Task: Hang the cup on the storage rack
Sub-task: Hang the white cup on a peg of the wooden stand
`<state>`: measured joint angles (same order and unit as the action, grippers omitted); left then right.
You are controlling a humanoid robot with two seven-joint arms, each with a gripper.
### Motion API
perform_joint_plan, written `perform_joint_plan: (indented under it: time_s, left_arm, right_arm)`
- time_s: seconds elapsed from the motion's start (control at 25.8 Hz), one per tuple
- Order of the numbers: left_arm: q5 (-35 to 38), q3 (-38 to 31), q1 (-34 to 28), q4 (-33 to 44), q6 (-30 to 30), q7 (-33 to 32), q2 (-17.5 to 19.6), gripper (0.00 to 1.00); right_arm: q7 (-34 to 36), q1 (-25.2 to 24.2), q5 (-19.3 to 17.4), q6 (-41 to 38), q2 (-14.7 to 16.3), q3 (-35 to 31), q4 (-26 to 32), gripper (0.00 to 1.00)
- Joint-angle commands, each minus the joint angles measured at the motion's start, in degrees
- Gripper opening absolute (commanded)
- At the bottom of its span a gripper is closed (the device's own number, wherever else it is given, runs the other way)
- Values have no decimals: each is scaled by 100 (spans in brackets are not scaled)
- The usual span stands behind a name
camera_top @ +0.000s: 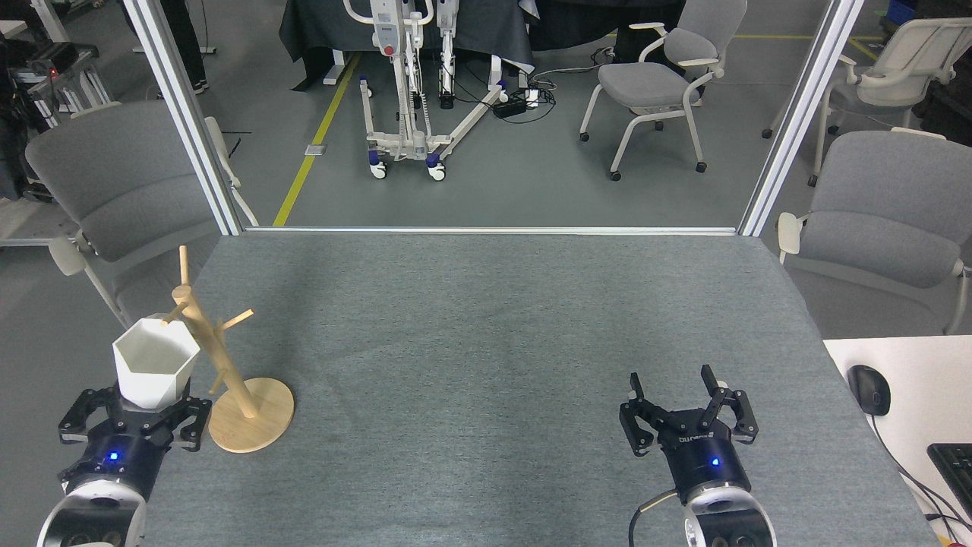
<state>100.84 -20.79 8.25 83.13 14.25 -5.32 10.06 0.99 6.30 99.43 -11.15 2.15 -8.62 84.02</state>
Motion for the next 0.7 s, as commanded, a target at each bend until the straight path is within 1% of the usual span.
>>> perform_joint_plan:
  time_s: [0.0,0.15,0.19,0.27,0.31,0.35,0.39,0.66]
  left_arm:
    - [76,31,98,-131,-2,4,-39,0]
    - [76,31,107,-166,-2,4,-30,0]
    - [67,31,98,-175,-2,4,-48,5]
    - [76,31,98,-254,-28,4,-48,71]
    - [67,31,98,-271,-81,4,-57,87]
    - [59,31,98,-271,-151,22,-48,93]
    - [59,31,72,-271,-221,48,-48,97]
    - [32,31,-43,-324,-204,110,-109,98]
  right_arm:
    - [-3,11,-3,8,-13,1,-17,100]
    - [6,11,-3,-1,-4,-8,-26,100]
    - [6,11,-3,-1,-13,-8,-26,100]
    - [-3,11,-3,-1,-21,1,-26,100]
    - [-3,11,-3,8,-30,9,-26,100]
    - [-3,11,-3,-1,-30,9,-17,100]
    - [-3,11,-3,-1,-30,18,-8,100]
    - [-3,29,-3,-1,-39,45,18,100]
